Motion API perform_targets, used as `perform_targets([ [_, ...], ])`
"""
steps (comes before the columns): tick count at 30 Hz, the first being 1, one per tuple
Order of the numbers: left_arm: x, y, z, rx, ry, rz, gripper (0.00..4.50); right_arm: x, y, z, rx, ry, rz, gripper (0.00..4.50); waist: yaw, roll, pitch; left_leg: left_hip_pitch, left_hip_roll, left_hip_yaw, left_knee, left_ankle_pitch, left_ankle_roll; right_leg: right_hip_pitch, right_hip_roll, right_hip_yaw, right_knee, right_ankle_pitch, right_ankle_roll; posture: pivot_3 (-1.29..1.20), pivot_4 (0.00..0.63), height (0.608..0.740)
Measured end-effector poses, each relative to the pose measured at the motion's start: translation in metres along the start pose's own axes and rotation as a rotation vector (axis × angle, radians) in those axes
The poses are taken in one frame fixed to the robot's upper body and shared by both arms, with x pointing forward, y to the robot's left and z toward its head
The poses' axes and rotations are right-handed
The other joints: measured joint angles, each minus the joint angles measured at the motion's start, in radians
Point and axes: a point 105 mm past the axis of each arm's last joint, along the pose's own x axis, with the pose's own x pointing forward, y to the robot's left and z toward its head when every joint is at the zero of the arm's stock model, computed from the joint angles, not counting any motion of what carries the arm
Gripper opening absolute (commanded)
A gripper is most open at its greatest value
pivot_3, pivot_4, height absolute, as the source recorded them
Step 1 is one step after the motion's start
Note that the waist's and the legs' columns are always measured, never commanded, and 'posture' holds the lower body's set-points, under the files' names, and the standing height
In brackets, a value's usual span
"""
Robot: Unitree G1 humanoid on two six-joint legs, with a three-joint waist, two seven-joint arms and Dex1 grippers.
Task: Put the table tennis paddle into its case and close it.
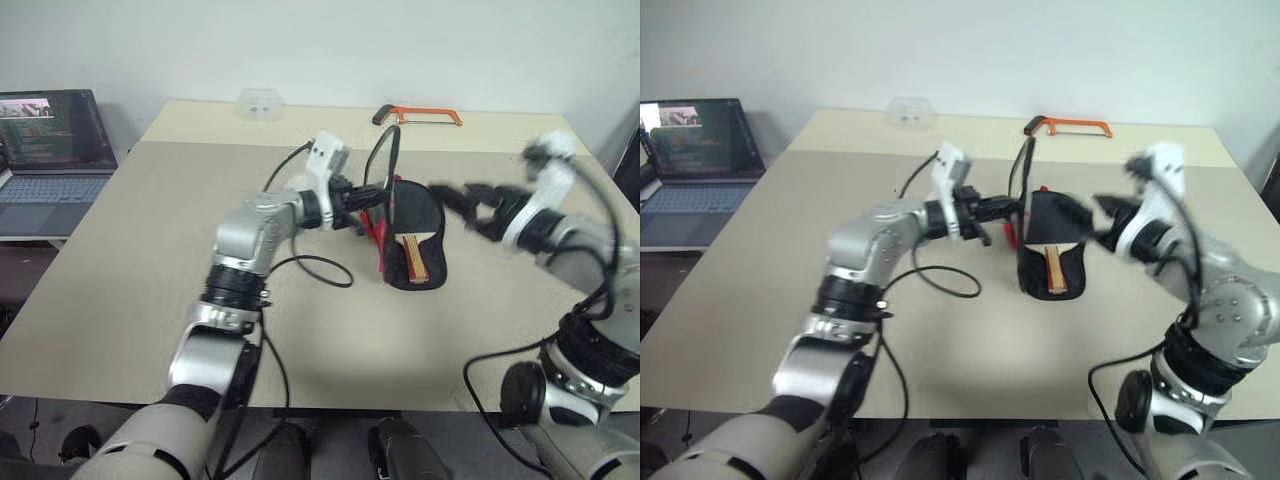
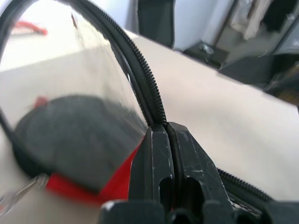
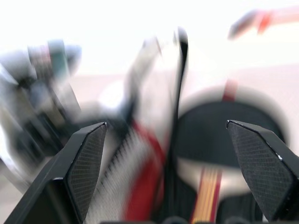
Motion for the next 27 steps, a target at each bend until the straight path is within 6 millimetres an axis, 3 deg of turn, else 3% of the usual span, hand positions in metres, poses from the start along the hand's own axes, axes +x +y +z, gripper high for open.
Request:
perform_targets([
  [3, 0.019, -0.012, -0.023, -0.011, 0.066, 0.032, 0.05, -0.002, 0.005, 0.007, -0.003, -0.036, 0.018, 4.50, -0.007, 0.000, 0.000, 0.000, 0.000, 0.000, -0.001, 0.000, 0.000, -0.001, 0.000, 0.002, 0.000, 0.000, 0.000, 0.00, 0.150, 0.740],
  [6, 0.021, -0.013, -0.031, -0.017, 0.082, 0.044, 0.05, -0.004, 0.001, 0.005, 0.015, -0.036, -0.001, 4.50, -0.013, 0.000, 0.000, 0.001, 0.000, 0.000, -0.004, 0.000, 0.000, -0.002, 0.000, 0.003, 0.000, 0.000, 0.000, 0.00, 0.150, 0.740],
  [16, -0.018, 0.027, -0.021, 0.074, 0.116, 0.079, 0.05, -0.007, -0.005, -0.007, 0.038, -0.009, -0.033, 4.50, -0.017, 0.002, -0.001, 0.002, 0.000, 0.001, -0.005, 0.001, 0.000, -0.001, 0.000, 0.003, 0.000, 0.000, 0.000, 0.00, 0.150, 0.740],
  [20, -0.016, 0.024, -0.021, 0.070, 0.107, 0.070, 0.05, -0.004, -0.003, -0.010, 0.035, 0.007, -0.017, 4.50, -0.010, 0.002, -0.001, 0.002, 0.000, 0.001, -0.005, 0.001, 0.000, -0.001, 0.000, 0.002, 0.000, 0.000, 0.000, 0.00, 0.150, 0.740],
  [27, -0.002, 0.003, -0.019, 0.055, 0.062, 0.031, 0.05, -0.006, 0.004, -0.002, 0.017, -0.010, 0.055, 4.50, -0.003, 0.002, -0.001, 0.002, -0.001, 0.001, -0.005, 0.001, 0.000, -0.001, 0.000, 0.002, 0.000, 0.000, 0.000, 0.00, 0.150, 0.740],
])
